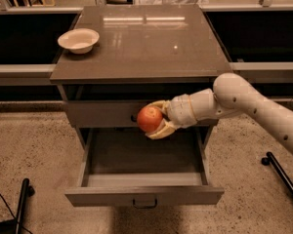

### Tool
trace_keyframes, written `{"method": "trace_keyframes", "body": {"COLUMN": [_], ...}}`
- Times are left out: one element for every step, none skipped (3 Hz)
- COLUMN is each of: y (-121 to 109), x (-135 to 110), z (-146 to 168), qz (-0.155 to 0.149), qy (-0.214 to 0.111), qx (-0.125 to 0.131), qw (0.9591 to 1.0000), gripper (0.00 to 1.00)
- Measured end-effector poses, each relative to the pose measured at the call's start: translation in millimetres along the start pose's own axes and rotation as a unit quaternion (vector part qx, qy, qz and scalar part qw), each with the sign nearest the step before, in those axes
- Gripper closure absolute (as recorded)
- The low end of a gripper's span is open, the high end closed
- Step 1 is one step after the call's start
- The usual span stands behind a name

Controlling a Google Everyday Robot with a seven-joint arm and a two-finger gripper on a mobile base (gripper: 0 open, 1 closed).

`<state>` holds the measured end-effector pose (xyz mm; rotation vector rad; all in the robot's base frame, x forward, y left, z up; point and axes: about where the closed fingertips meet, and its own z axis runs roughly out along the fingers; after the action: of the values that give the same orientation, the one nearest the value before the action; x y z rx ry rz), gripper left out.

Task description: Place apple into middle drawer

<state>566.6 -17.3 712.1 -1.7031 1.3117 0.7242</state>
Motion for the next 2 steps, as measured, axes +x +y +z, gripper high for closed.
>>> {"method": "trace_keyframes", "body": {"y": [-1,6], "x": [-3,41], "z": [-1,10], "qz": [-0.001,0.036], "qy": [0.0,0.021], "qx": [-0.001,0.002], "qw": [1.0,0.9991], "gripper": [1.0,1.0]}}
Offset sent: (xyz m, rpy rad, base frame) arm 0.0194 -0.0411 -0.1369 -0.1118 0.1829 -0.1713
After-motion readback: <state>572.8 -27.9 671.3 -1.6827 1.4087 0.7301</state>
